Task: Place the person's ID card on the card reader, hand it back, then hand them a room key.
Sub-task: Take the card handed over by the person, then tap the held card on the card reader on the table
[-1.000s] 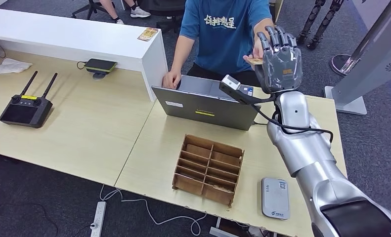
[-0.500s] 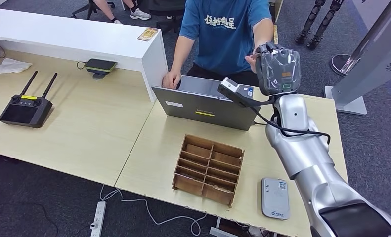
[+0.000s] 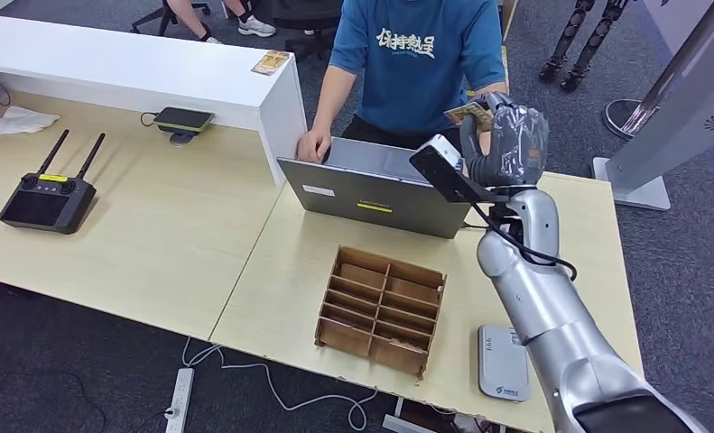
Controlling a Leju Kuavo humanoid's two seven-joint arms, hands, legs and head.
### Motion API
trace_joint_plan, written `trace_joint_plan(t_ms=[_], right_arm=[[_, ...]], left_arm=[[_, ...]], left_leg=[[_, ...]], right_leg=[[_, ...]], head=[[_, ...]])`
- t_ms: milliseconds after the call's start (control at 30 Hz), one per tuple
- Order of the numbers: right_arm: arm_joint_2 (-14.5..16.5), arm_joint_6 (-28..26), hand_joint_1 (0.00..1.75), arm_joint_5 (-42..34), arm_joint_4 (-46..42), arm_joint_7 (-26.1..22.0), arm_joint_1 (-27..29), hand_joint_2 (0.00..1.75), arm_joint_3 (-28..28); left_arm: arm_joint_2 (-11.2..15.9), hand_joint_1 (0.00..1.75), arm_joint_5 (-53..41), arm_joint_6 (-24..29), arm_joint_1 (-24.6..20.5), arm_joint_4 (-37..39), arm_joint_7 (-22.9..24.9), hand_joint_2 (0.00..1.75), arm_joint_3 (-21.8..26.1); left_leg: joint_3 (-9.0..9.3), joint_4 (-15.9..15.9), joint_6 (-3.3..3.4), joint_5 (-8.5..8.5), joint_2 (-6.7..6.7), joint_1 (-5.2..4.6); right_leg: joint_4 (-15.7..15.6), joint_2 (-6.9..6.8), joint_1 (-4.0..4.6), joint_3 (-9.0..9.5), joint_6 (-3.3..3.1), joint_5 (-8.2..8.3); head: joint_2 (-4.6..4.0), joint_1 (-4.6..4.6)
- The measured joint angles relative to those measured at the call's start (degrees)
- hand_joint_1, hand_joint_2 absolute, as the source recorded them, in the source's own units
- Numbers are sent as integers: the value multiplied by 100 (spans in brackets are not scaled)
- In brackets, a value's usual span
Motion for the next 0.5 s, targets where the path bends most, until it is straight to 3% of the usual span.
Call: trace_joint_plan(t_ms=[100, 233, 500], right_arm=[[20, 254, 175, -1001, -647, -91, 460, 175, -22], [7, 529, 175, -1712, -1242, -102, 892, 175, -48], [-212, 689, 175, -2129, -2042, -131, 1720, 175, -141]], left_arm=[[-240, 0, 164, -224, 32, -295, 26, 0, 80], [-542, 0, 454, -480, 58, -757, 113, 0, 143], [-1081, 0, 907, -845, 132, -1644, 301, 0, 208]], left_leg=[[-3, 0, 1, -1, 0, -1], [-4, 0, 2, -2, 0, -1], [-3, 0, 2, -2, 0, -1]], right_leg=[[-2, 0, 0, -3, 1, -1], [-5, 0, 0, -5, 1, -1], [-5, -1, -1, -5, 1, -1]], head=[[0, 1], [0, 0], [0, -1]])
